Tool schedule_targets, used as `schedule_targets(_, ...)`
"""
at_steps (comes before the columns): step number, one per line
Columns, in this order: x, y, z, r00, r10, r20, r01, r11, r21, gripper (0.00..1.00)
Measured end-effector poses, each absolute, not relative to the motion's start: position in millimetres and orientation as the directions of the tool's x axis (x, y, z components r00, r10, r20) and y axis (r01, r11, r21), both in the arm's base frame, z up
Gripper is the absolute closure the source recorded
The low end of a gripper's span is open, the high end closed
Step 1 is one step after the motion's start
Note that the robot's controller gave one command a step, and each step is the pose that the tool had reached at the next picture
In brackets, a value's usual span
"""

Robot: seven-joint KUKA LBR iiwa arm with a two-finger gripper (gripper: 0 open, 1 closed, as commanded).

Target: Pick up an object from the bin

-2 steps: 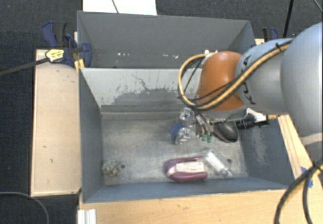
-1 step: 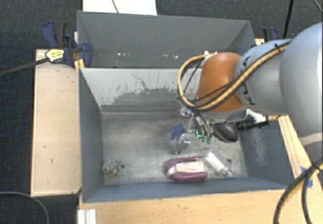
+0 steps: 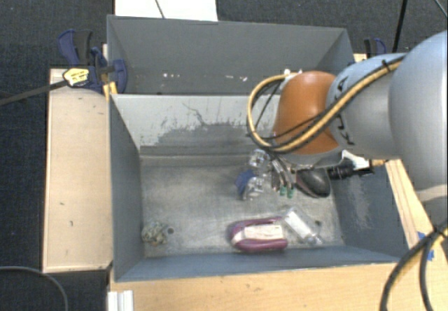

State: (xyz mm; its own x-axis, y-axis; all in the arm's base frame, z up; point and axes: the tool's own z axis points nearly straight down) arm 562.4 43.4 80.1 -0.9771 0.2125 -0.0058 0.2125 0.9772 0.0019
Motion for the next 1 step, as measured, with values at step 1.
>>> schedule_targets(1, 549.6, 45.5, 222.0, -0.999, -0.048, -0.01, -0.048, 0.999, 0.0, 1.0)
